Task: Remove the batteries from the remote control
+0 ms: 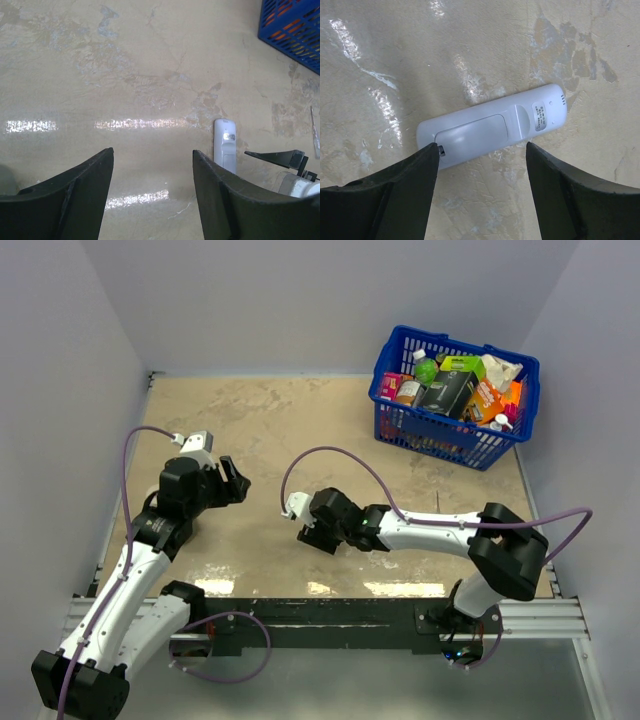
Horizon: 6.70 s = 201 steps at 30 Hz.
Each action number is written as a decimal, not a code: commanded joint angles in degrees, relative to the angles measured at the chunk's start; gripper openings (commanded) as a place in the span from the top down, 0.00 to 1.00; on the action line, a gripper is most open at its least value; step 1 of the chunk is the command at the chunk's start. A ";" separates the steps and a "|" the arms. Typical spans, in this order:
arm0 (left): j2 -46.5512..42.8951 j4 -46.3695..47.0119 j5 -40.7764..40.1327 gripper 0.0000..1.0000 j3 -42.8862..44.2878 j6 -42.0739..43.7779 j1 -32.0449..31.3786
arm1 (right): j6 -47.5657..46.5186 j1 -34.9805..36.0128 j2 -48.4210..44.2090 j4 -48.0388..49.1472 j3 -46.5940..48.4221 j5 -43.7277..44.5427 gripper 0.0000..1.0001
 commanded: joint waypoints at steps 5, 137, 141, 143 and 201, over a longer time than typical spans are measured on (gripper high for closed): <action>-0.15 1.20 -0.53 0.31 1.02 -0.16 0.01 | -0.85 0.20 0.07 -0.08 1.25 1.71 0.28; -0.15 1.29 -0.80 0.31 0.93 -0.16 0.01 | -3.23 1.43 1.30 -1.67 2.13 8.12 0.37; -0.15 1.29 -0.88 0.31 0.93 -0.16 0.10 | -3.58 1.96 0.86 -0.44 1.77 10.14 0.37; -0.15 1.29 -0.88 0.31 0.93 -0.16 0.01 | -3.75 2.22 0.51 -0.17 1.69 11.37 0.37; -1.91 0.76 -0.27 0.31 0.67 -0.68 -0.07 | 33.22 -7.01 -2.66 -2.11 3.09 1.80 0.34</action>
